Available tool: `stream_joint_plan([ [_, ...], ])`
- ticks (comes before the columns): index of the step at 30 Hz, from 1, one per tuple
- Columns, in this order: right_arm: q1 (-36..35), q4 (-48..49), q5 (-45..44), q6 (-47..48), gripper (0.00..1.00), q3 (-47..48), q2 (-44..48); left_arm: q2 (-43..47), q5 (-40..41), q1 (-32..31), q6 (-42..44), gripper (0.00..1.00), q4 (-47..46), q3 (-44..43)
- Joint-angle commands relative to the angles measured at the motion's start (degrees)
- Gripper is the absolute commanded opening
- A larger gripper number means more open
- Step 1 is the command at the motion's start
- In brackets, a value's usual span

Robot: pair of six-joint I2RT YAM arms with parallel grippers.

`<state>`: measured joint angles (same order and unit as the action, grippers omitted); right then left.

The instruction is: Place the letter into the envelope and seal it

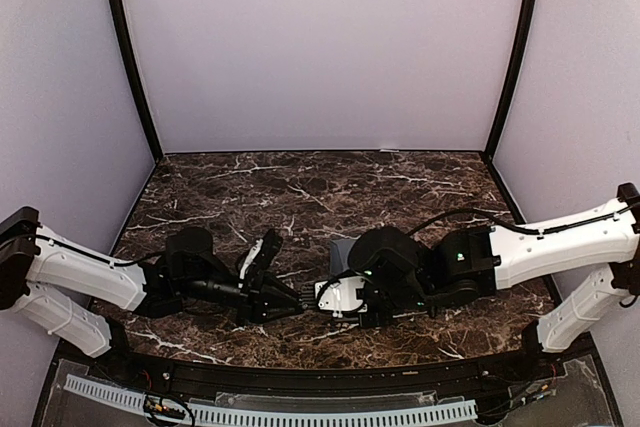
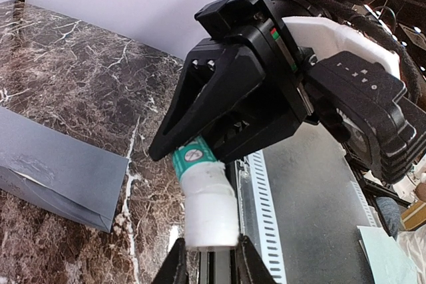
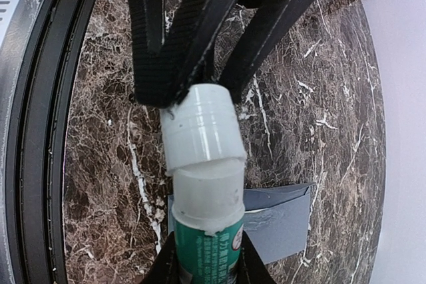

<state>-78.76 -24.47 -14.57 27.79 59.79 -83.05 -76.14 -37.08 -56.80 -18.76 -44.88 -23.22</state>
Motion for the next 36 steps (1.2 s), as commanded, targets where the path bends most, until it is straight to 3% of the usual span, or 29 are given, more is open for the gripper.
stream_joint_plan([
  [1,-0.5,0.9,0.8,-0.4,0.00,1.7,-1.0,-0.1,-1.3,-0.2,0.2,0.08,-0.7,-1.4],
  [36,-1.7,-9.1,-0.1,-0.5,0.00,10.5,-9.0,-2.1,0.3,-1.4,1.5,0.08,3.5,-3.8],
])
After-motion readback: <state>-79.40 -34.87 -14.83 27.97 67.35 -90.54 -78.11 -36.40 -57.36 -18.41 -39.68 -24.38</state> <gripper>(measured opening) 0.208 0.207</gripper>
